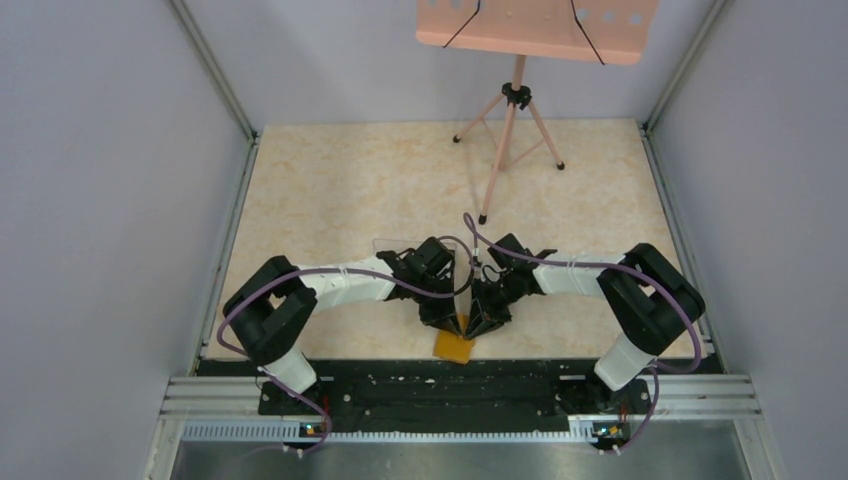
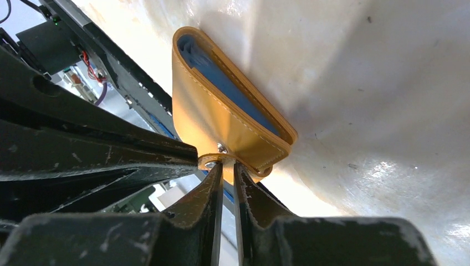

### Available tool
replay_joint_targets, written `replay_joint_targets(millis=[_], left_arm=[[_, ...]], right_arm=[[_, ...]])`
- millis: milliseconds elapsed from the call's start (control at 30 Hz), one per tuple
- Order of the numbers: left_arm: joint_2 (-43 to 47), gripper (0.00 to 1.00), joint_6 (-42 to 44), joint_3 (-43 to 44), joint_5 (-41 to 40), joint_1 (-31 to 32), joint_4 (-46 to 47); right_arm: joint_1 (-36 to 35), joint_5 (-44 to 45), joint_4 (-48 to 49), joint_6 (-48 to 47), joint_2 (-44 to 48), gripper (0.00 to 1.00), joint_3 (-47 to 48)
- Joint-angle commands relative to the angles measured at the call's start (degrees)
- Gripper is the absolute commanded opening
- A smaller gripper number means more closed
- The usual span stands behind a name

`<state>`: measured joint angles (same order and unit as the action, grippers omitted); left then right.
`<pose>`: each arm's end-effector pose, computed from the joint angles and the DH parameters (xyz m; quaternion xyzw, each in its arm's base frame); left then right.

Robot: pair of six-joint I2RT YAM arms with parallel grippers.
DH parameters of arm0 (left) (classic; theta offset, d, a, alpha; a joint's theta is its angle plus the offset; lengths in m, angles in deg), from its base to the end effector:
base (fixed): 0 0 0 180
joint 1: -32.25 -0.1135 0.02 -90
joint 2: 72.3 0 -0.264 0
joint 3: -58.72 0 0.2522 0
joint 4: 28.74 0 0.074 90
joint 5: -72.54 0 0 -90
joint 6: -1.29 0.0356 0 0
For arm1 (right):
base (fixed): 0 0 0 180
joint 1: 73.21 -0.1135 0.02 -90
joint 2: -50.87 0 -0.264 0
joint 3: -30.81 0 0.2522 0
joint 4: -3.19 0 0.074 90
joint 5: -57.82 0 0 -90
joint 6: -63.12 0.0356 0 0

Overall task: Put the credit cards into the card holder
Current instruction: Close the card holder at the center of the board.

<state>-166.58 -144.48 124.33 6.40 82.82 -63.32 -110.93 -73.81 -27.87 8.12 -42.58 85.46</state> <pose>0.1851 -0.2478 0.1606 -0.0046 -0.9531 0.3017 0.0253 0.1968 0.1821 0.1245 0.0840 -0.9186 -0.3787 0.0758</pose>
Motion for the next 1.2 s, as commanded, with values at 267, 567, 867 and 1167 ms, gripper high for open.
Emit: replay_joint_targets(millis=[267, 567, 867, 1167], left_arm=[[-1.4, 0.00, 3.3, 3.9, -2.9, 0.1, -3.3], [-1.8, 0.09, 4.1, 4.2, -1.3, 0.3, -4.6], [-3.7, 0.11, 2.3, 1.1, 2.7, 0.3, -0.8], [-4.6, 0.10, 4.7, 4.1, -0.4, 0.3, -6.6]], right_arm=[[-0.7, 2.3, 0.1, -1.1, 1.9, 0.13, 1.0], [-0.7, 2.6, 0.1, -1.1, 1.0, 0.13, 0.7], [-0.7, 2.4, 0.0, -1.3, 0.9, 0.13, 0.6], [-0.7, 2.7, -0.5, -1.5, 1.1, 0.13, 0.7]])
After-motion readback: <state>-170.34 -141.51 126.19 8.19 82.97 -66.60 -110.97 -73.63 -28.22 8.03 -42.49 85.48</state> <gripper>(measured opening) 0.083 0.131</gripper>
